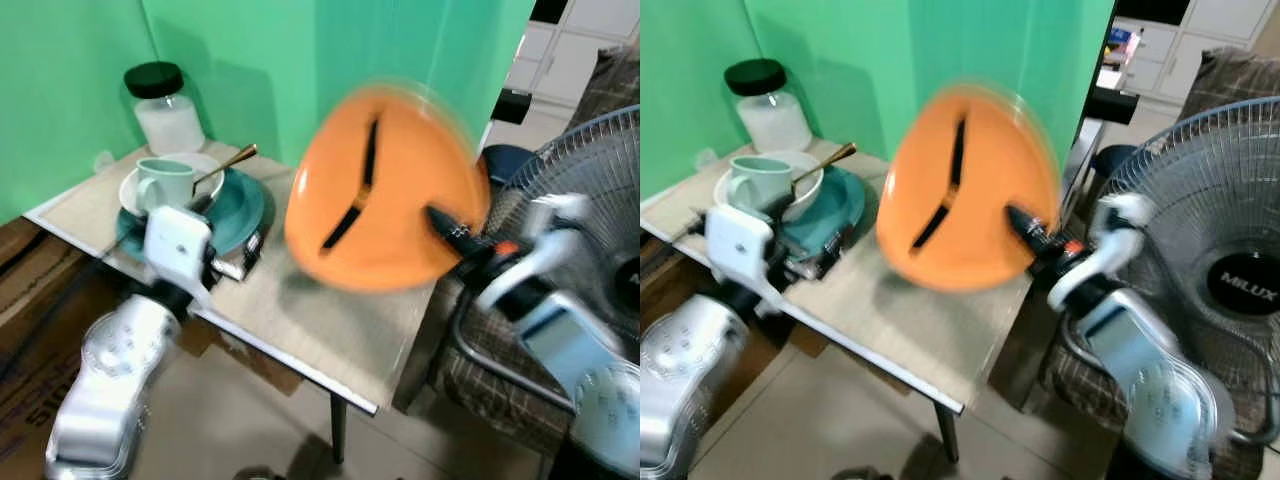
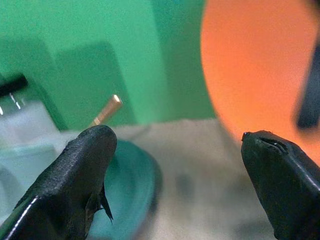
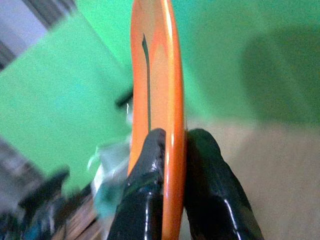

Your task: Setting the table

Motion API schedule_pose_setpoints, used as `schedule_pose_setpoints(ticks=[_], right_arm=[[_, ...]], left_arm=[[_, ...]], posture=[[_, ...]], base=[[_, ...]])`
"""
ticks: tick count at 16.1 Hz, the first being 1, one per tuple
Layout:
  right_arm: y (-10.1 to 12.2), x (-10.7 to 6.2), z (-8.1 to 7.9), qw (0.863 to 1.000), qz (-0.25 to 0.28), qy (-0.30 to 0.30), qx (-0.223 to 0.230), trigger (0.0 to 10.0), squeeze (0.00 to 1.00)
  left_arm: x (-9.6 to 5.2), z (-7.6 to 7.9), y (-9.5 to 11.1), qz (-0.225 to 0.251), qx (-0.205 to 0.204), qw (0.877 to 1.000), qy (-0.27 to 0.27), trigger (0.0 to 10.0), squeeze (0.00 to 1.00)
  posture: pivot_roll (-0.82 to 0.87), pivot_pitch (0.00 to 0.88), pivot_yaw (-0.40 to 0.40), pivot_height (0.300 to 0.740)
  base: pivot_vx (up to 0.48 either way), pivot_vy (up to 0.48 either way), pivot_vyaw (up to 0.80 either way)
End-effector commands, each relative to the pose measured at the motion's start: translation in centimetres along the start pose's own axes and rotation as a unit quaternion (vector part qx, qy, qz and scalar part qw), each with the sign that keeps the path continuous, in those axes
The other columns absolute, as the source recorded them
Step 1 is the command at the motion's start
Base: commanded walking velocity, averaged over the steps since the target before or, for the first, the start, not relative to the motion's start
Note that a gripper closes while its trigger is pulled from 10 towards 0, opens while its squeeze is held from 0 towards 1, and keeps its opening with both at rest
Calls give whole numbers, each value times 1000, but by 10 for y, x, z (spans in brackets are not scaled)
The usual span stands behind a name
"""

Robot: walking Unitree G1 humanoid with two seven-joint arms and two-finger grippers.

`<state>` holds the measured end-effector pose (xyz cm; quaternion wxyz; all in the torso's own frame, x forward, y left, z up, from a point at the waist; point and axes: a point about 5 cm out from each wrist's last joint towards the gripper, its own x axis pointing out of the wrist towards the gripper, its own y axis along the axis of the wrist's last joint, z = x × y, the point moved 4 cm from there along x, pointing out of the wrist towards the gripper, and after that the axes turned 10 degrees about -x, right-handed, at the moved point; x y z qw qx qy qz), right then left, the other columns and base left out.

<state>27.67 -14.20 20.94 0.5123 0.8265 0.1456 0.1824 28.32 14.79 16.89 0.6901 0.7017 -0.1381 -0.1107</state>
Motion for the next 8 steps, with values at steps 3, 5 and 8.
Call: schedule_pose_setpoints(ticks=[3, 5, 8], right_arm=[[16, 0, -19, 994, 49, 10, -100, 10000, 0], [20, 3, -23, 983, 76, -14, -169, 10000, 0], [22, 5, -24, 976, 102, -33, -188, 10000, 0]], left_arm=[[7, 6, 7, 14, -9, 999, 34, 10000, 0], [8, 1, 14, 32, 8, 997, 64, 10000, 0], [7, -1, 16, 29, 11, 997, 70, 10000, 0]], posture=[[63, 0, 71, 740], [69, 0, 72, 740], [74, 0, 66, 740]], base=[[0, 0, 0], [0, 0, -522], [0, 0, -800]])
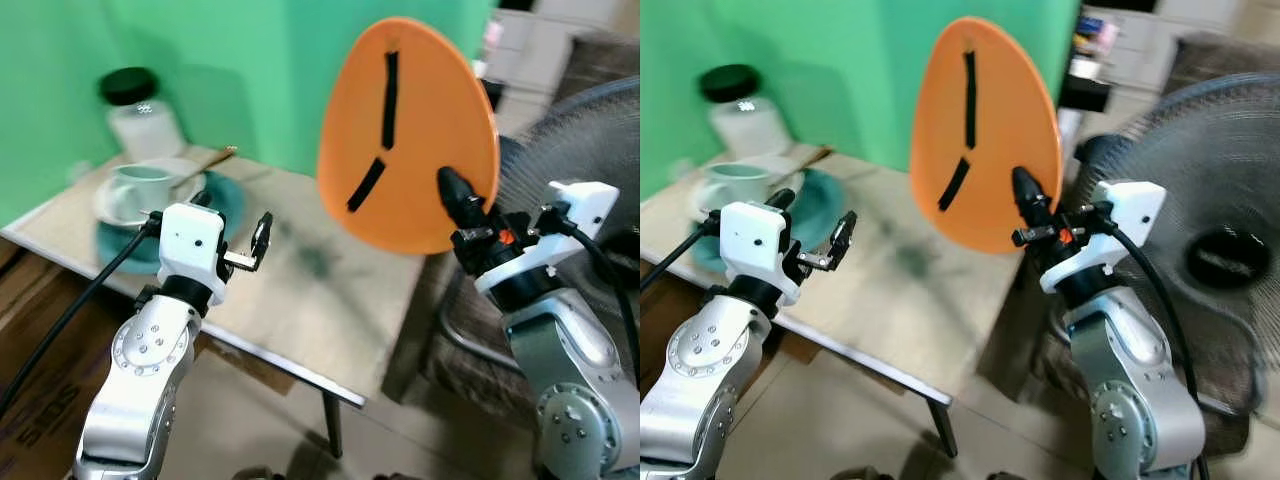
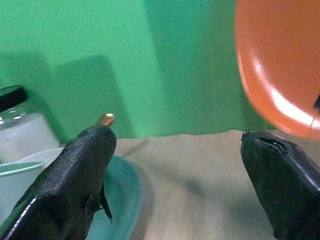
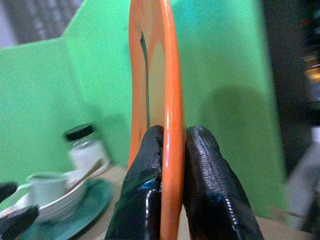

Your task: Setting the table

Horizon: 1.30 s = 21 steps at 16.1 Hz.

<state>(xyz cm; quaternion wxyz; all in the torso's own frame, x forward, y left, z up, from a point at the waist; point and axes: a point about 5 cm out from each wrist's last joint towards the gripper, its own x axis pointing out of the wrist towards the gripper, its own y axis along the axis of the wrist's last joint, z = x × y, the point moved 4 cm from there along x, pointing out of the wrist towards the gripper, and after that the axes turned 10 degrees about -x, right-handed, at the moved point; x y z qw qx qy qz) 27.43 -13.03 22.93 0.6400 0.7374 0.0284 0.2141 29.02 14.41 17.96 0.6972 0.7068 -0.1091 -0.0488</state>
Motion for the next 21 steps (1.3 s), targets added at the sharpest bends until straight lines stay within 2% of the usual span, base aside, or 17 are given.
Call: schedule_pose_setpoints(ticks=[1, 3, 5, 8, 13, 16, 18, 19, 21], right_arm=[[12, 1, -2, 999, 33, -3, -12, 10000, 0], [8, -1, -1, 999, 33, -12, -14, 10000, 0], [10, 1, 4, 999, 40, -27, -1, 10000, 0], [9, 2, -1, 999, 44, -12, -5, 10000, 0], [5, 3, -4, 999, 39, -10, -7, 10000, 0], [0, 4, -4, 999, 21, -4, -29, 10000, 0], [1, 9, -2, 999, 16, -7, -44, 10000, 0], [0, 10, 0, 998, 15, -7, -68, 10000, 0], [3, 13, 3, 998, 22, -10, -63, 10000, 0]], left_arm=[[-1, -3, 6, 9, 7, 1000, 8, 10000, 0], [-2, 2, 4, 4, 16, 1000, 2, 10000, 0], [-7, -3, 6, 4, 9, 1000, 19, 10000, 0], [-10, 2, 3, 0, 12, 1000, 14, 10000, 0], [-5, 2, 4, 1, 14, 1000, 14, 10000, 0], [-1, 2, 3, 2, 13, 1000, 17, 10000, 0], [1, -4, 8, 11, 9, 999, 35, 10000, 0], [1, -4, 6, 9, 10, 999, 35, 10000, 0], [0, -6, 8, 14, 7, 999, 45, 10000, 0]], posture=[[76, 0, 68, 740], [80, 0, 61, 740], [95, 0, 43, 740], [92, 0, 36, 740], [89, 0, 41, 740], [79, 0, 37, 740], [87, 0, 32, 740], [87, 0, 24, 740], [89, 0, 15, 740]], base=[[0, 0, -800], [0, 0, -800], [0, 0, -800], [0, 0, -800], [0, 0, -800], [0, 0, -800], [0, 0, -800], [0, 0, -800], [0, 0, -800]])
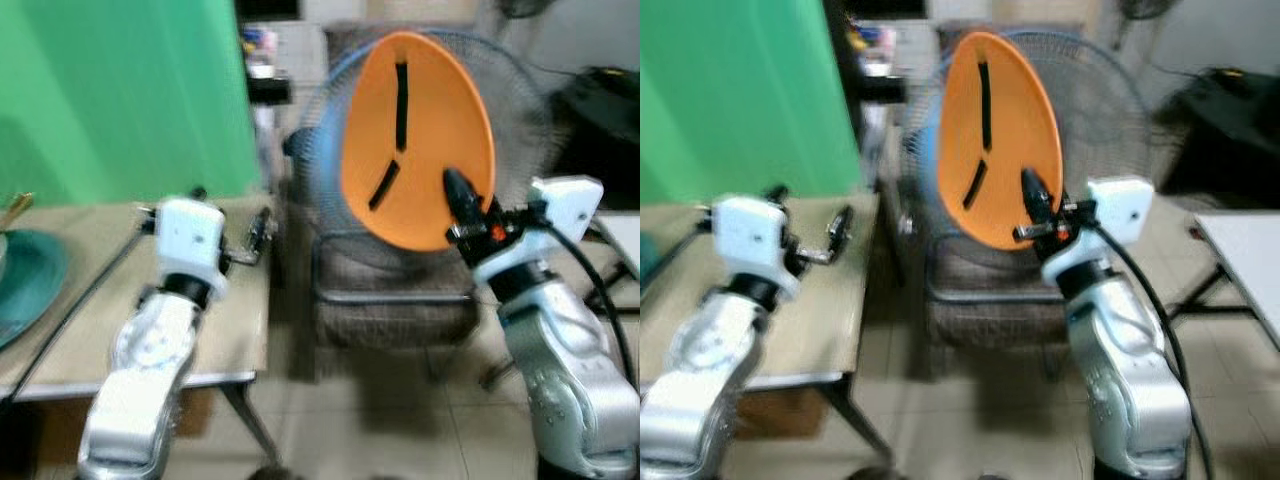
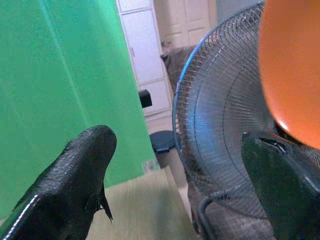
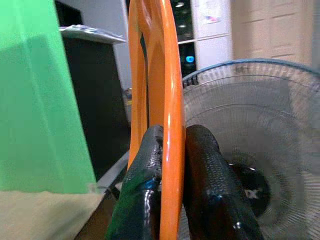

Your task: Setting the table

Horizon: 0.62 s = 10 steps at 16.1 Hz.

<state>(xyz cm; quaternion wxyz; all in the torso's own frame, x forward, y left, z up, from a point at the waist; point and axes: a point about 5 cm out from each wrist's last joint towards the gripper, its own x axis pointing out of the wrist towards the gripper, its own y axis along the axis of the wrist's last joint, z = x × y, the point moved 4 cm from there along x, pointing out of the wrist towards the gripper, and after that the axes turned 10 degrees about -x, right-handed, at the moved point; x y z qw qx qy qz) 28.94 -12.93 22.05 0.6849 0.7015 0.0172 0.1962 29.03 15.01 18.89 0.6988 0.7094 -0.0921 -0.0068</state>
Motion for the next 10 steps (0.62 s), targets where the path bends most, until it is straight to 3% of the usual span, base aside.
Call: schedule_pose_setpoints(ticks=[1, 4, 8, 10], right_arm=[[18, 3, 2, 999, 47, -8, -4, 10000, 0], [23, 8, 2, 998, 63, -24, -15, 10000, 0], [28, 10, 13, 992, 82, -77, -54, 10000, 0], [29, 10, 15, 990, 93, -89, -57, 10000, 0]], left_arm=[[2, 1, -1, 0, -2, 1000, 5, 10000, 0], [4, 2, 0, 5, -15, 1000, 12, 10000, 0], [7, 6, -1, 4, -20, 1000, 5, 10000, 0], [9, 15, -5, -5, -51, 999, -16, 10000, 0]], posture=[[90, 0, 10, 740], [76, 0, 12, 740], [62, 0, 31, 740], [53, 0, 42, 740]], base=[[0, 0, -800], [0, 0, -800], [0, 0, -800], [0, 0, -800]])
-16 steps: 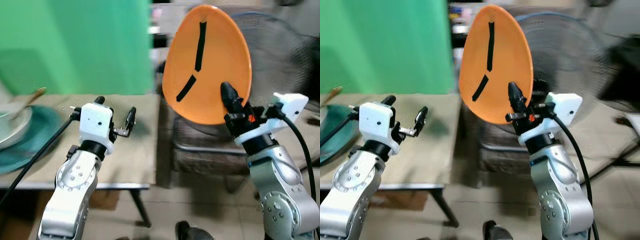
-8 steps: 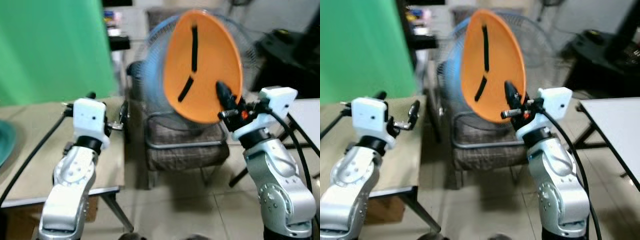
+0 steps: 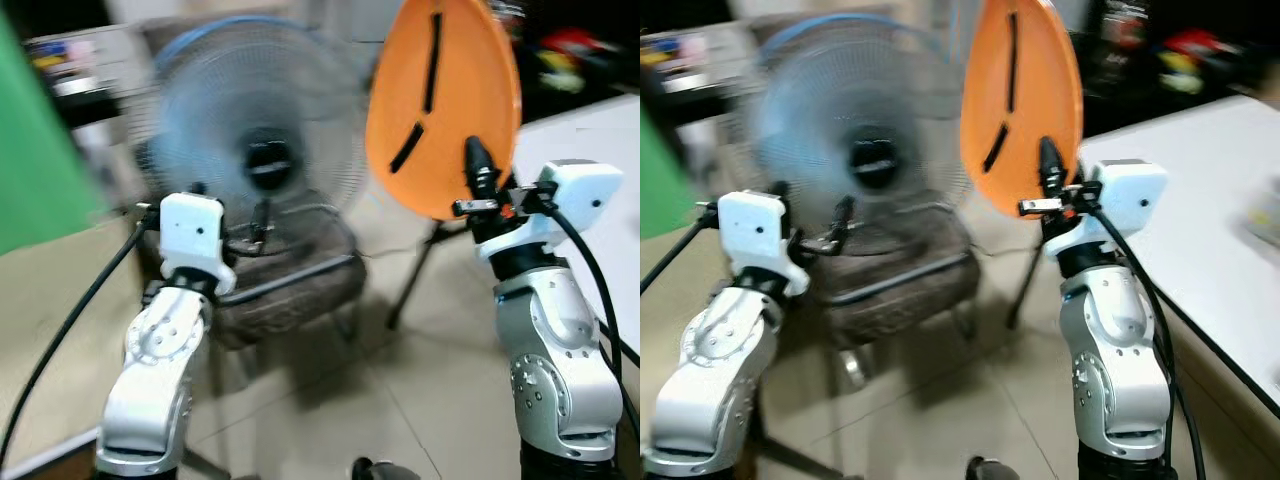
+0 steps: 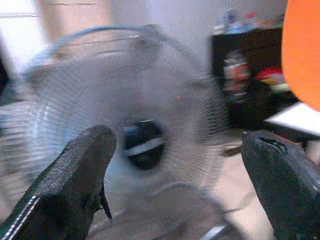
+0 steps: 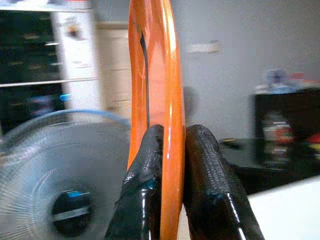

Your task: Setting the table

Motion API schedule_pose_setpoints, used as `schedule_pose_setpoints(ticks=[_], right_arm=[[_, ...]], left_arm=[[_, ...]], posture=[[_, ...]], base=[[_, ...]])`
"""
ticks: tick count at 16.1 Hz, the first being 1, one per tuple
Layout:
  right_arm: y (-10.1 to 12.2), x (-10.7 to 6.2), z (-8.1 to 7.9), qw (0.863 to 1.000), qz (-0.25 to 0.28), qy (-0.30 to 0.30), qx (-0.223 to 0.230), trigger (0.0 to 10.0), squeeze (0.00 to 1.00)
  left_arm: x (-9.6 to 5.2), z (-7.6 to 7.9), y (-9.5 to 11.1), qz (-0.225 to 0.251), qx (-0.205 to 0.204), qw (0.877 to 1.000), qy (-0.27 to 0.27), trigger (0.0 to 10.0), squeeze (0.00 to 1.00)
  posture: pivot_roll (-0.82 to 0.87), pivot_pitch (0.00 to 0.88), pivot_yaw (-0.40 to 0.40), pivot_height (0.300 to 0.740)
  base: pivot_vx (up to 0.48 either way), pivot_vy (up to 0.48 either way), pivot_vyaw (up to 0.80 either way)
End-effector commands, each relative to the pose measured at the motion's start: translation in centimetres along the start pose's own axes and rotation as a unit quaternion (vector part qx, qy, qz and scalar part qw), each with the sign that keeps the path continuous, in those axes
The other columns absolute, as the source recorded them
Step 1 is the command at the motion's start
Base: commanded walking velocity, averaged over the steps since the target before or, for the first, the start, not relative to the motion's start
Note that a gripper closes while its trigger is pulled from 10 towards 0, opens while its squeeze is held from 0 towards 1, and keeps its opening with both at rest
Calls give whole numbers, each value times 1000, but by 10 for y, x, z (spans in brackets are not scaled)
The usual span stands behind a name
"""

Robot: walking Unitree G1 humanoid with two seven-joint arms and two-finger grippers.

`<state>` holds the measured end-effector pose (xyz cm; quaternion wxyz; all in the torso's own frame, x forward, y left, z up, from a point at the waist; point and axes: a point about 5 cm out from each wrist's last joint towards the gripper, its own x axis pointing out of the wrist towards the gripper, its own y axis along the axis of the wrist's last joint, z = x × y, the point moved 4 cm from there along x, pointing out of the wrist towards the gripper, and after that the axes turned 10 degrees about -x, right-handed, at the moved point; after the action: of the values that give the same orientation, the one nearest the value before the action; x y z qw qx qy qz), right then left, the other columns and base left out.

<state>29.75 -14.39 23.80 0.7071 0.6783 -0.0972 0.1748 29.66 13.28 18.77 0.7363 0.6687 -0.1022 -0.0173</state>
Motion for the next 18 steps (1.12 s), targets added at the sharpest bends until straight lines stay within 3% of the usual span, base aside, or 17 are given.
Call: schedule_pose_setpoints(ticks=[1, 3, 7, 9, 10, 12, 14, 18], right_arm=[[13, 3, 0, 999, 32, -4, -1, 10000, 0], [11, 4, 1, 999, 29, -14, -2, 10000, 0], [7, 5, 5, 999, 29, -32, -10, 10000, 0], [-3, 4, 10, 998, -4, -50, -28, 10000, 0], [-14, 2, 9, 998, -40, -31, -25, 10000, 0], [-37, -10, 4, 994, -110, 7, 18, 10000, 0], [-65, -27, 8, 983, -185, -5, 14, 10000, 0], [-74, -34, 12, 976, -218, -8, 15, 10000, 0]], left_arm=[[0, -1, -2, -2, -8, 1000, 3, 10000, 0], [0, 1, 0, 25, -41, 998, 28, 10000, 0], [1, -8, -4, 2, -20, 999, 32, 10000, 0], [0, -10, -6, -9, -7, 1000, 22, 10000, 0], [0, -11, -8, -14, -7, 1000, 19, 10000, 0], [-2, -13, -12, -28, -8, 1000, 10, 10000, 0], [0, -12, -14, -33, -3, 999, 2, 10000, 0], [1, -13, -20, -47, 4, 999, -3, 10000, 0]], posture=[[52, 0, 42, 740], [55, 0, 40, 740], [62, 0, 37, 740], [63, 0, 41, 740], [62, 0, 49, 740], [63, 0, 59, 740], [66, 0, 64, 740], [64, 0, 62, 740]], base=[[0, 0, -800], [0, 0, -800], [0, 0, -800], [0, 0, -800], [0, 0, -800], [0, 0, -800], [0, 0, -800], [0, 129, -800]])
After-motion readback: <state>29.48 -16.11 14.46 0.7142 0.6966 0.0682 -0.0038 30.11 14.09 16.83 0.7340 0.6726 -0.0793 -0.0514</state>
